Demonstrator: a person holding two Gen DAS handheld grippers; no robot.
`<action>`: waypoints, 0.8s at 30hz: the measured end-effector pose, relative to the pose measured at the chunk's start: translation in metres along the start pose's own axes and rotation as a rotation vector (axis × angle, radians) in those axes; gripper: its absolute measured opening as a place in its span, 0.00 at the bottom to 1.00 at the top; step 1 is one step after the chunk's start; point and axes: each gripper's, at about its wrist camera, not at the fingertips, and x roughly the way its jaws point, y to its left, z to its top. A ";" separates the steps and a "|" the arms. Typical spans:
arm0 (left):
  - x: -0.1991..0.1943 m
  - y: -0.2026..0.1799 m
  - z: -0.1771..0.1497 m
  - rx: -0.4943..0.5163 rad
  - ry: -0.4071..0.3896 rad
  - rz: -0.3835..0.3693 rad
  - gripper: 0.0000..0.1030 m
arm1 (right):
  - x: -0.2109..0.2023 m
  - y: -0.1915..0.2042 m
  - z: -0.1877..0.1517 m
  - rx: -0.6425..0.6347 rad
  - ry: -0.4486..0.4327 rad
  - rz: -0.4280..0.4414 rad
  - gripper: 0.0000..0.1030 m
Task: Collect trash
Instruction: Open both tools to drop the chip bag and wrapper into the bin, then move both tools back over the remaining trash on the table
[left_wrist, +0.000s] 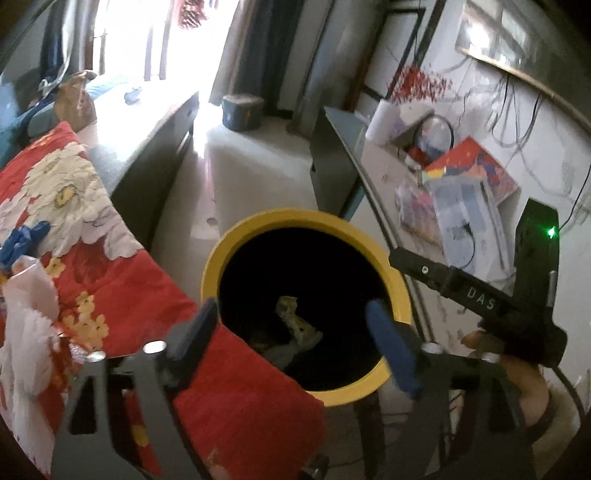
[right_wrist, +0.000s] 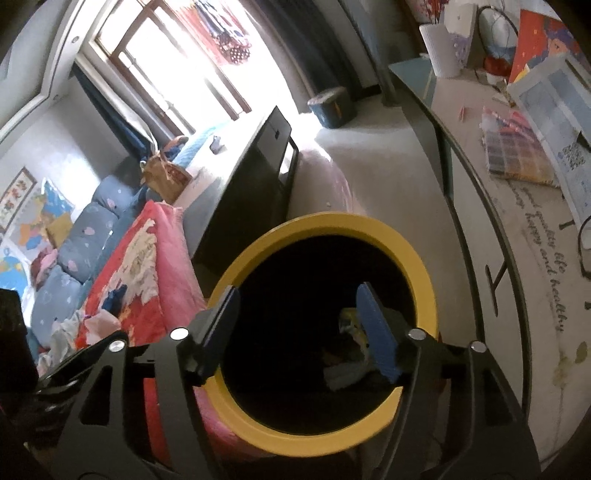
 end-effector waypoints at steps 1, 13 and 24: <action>-0.004 0.002 0.000 -0.006 -0.011 0.000 0.86 | -0.003 0.003 0.001 -0.006 -0.009 0.002 0.61; -0.052 0.019 -0.002 -0.057 -0.130 0.048 0.93 | -0.025 0.027 0.006 -0.084 -0.082 0.004 0.71; -0.093 0.032 -0.011 -0.067 -0.222 0.092 0.93 | -0.034 0.052 0.001 -0.145 -0.100 0.034 0.72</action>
